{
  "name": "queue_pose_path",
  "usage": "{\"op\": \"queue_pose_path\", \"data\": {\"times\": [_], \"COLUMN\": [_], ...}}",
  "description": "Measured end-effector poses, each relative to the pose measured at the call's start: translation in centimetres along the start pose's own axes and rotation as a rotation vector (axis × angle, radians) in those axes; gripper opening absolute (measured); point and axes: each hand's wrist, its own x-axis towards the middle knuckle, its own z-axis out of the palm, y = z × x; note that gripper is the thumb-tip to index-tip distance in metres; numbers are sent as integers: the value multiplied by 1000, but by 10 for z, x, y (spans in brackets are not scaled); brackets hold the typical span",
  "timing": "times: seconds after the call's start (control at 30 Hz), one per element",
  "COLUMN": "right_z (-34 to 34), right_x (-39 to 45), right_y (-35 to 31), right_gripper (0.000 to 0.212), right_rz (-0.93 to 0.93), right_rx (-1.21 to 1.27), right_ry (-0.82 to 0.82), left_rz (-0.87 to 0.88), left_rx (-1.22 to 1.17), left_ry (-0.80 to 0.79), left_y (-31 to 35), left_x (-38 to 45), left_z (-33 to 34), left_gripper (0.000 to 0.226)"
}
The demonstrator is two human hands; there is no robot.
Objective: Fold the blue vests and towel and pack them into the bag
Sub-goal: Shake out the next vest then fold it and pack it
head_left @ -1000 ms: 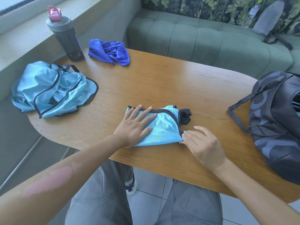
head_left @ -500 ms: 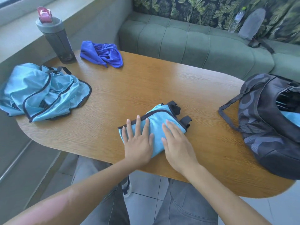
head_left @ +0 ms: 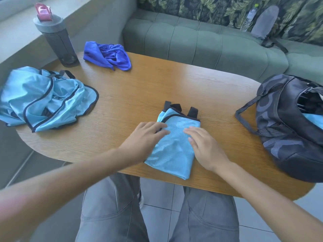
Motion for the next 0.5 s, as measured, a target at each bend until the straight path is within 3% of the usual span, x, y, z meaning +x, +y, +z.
{"op": "queue_pose_path", "data": {"times": [0.1,0.27,0.33,0.4,0.5], "right_z": [5,13,12,12,19], "right_x": [-28,-55,-59,-66,-82], "right_y": [-19,-23,-18,-13,-7], "right_gripper": [49,104,119,121,105], "right_rz": [16,10,-34,-92,-174], "right_rx": [-39,-167,-229,-282,-299], "right_ry": [-32,-379,-404,-373,-297], "left_rz": [295,326,316,325,355], "left_rx": [195,322,347,359,317], "left_ry": [-133,-376,-399,-380,-345], "left_y": [-33,-48,-42,-38,-33], "left_x": [21,30,21,7,-17], "left_z": [2,4,7,11,9], "left_gripper": [75,84,83,80,82]}}
